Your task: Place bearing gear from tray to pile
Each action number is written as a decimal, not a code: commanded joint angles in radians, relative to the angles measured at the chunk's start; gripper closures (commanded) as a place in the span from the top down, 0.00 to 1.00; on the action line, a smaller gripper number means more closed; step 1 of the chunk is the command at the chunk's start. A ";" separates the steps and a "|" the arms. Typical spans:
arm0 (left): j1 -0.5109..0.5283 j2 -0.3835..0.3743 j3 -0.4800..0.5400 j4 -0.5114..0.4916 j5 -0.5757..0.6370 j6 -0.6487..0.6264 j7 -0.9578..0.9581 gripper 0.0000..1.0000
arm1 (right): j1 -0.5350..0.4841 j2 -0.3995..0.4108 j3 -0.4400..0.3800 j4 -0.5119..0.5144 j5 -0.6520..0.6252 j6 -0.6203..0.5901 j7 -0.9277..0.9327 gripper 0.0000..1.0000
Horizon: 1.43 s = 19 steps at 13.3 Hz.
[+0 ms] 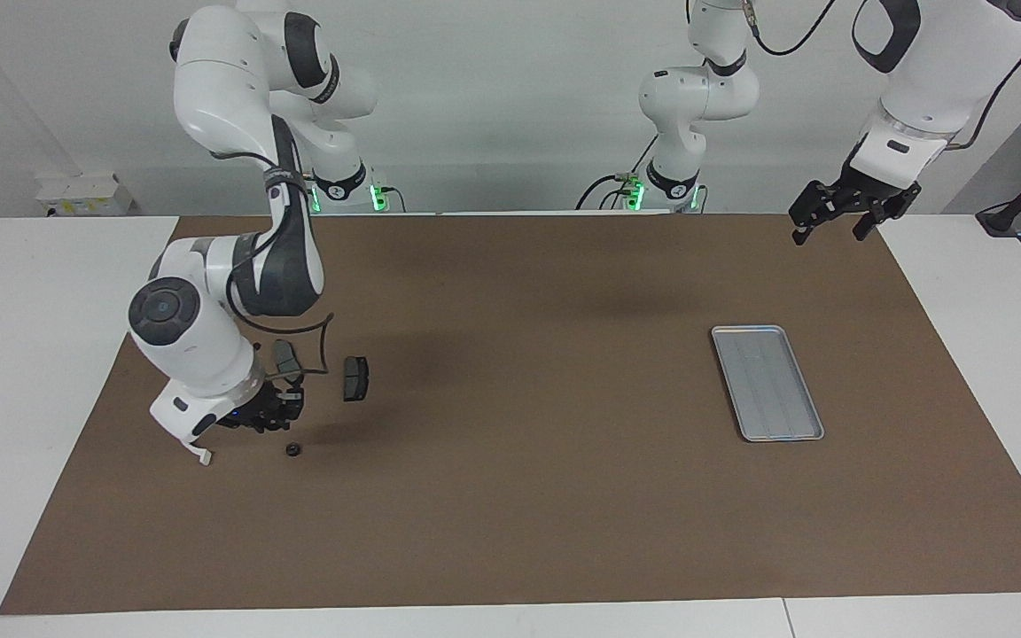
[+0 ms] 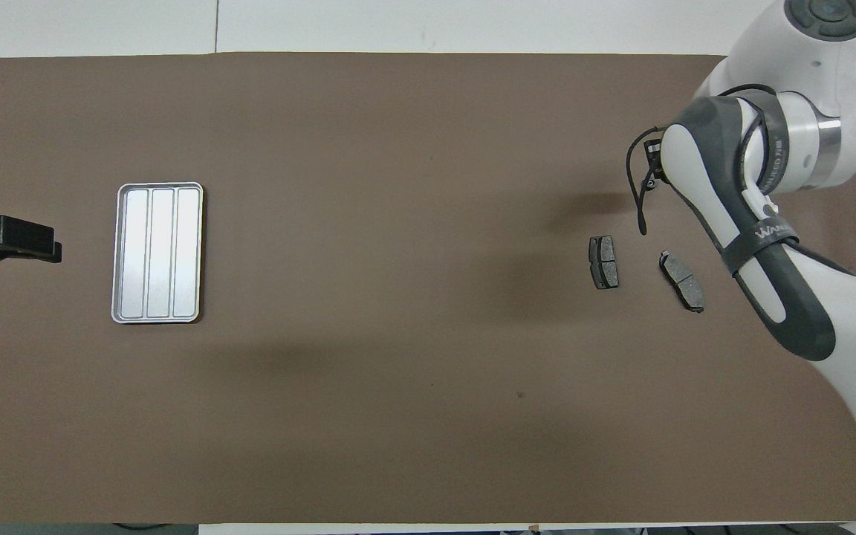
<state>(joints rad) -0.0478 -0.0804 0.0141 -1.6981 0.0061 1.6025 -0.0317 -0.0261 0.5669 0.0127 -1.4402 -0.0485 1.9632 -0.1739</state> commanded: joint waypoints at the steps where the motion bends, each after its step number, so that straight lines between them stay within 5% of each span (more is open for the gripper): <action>1: -0.012 -0.033 0.006 -0.035 -0.014 0.023 0.013 1.00 | -0.035 -0.012 0.016 -0.093 -0.013 0.124 -0.077 0.00; 5: -0.014 -0.035 0.003 -0.040 -0.015 0.028 0.015 1.00 | -0.066 0.010 0.018 -0.187 -0.010 0.308 -0.133 0.00; 11: -0.012 -0.036 0.004 -0.041 -0.015 0.028 0.032 1.00 | -0.069 0.013 0.018 -0.190 -0.002 0.313 -0.139 0.00; 12: -0.012 -0.036 0.004 -0.040 -0.015 0.024 0.045 1.00 | -0.069 0.014 0.018 -0.189 0.006 0.313 -0.134 0.26; 13: -0.012 -0.038 0.004 -0.041 -0.017 0.023 0.045 1.00 | -0.066 0.013 0.018 -0.189 0.007 0.313 -0.124 0.99; 19: -0.012 -0.039 0.004 -0.043 -0.017 0.028 0.047 1.00 | -0.049 -0.073 0.021 -0.180 0.006 0.228 -0.124 1.00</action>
<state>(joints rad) -0.0482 -0.0821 0.0073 -1.6996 0.0035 1.6100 0.0009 -0.0689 0.5559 0.0237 -1.6043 -0.0486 2.2421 -0.2857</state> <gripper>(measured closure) 0.000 0.013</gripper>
